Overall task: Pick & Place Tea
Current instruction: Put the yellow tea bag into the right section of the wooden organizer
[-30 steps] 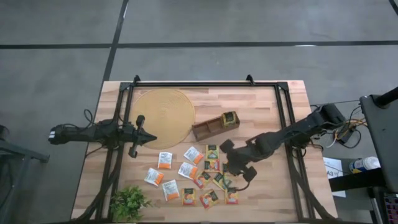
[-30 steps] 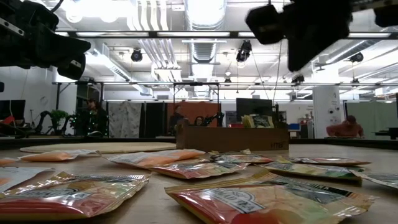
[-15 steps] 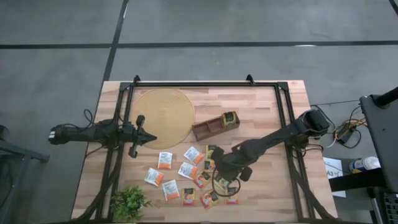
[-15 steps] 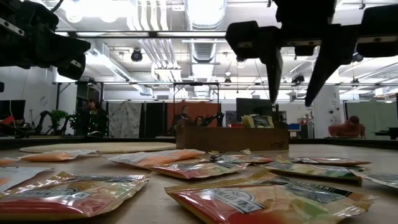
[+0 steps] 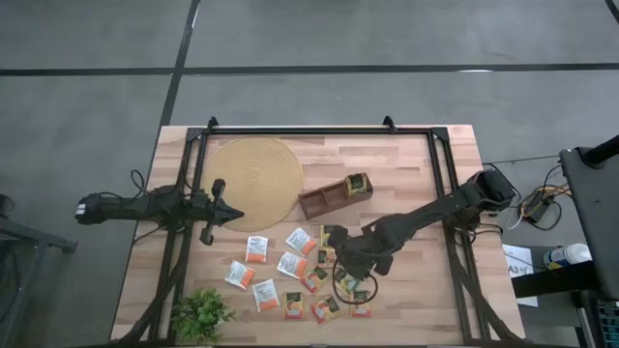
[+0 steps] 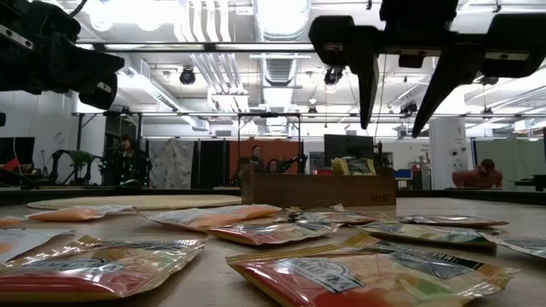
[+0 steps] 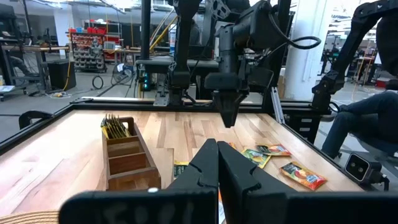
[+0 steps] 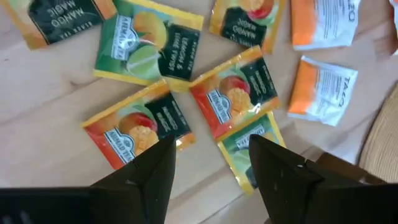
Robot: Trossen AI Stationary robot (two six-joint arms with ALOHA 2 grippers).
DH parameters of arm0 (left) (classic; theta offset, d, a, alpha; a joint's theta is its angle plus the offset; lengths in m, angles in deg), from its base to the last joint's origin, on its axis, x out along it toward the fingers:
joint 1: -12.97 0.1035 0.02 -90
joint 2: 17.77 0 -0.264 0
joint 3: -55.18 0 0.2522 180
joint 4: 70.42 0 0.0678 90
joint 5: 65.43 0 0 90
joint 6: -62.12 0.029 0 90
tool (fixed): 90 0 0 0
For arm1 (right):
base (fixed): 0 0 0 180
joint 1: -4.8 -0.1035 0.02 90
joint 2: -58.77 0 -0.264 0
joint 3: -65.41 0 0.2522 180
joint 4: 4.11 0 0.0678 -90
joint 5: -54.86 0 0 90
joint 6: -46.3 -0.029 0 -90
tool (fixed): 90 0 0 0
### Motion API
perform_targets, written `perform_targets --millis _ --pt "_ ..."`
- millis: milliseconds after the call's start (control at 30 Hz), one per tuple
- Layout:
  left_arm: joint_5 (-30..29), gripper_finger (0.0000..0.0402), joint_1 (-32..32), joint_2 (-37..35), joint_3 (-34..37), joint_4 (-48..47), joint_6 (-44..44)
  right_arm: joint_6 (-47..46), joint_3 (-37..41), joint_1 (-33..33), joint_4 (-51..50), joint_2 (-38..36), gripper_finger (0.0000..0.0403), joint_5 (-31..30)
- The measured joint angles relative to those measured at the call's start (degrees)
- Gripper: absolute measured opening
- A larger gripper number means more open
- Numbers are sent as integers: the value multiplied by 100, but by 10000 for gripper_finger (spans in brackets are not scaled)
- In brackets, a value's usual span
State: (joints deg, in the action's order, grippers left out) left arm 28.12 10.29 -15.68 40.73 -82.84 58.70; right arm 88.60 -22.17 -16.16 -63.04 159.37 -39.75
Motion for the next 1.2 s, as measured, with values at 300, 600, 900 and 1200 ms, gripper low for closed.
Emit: perform_targets --millis 300,600,900,1200 --pt "2 0 0 -2 0 0 0 -458 -449 -44 14 438 201 57" --pt "2 0 0 -2 2 0 0 -568 -898 -181 -9 1008 201 340" --pt "0 0 0 0 -1 -1 0 -613 -1193 -206 -85 1556 201 359" --pt "0 0 4 0 2 -2 0 -714 -1136 -249 -53 1626 201 501"
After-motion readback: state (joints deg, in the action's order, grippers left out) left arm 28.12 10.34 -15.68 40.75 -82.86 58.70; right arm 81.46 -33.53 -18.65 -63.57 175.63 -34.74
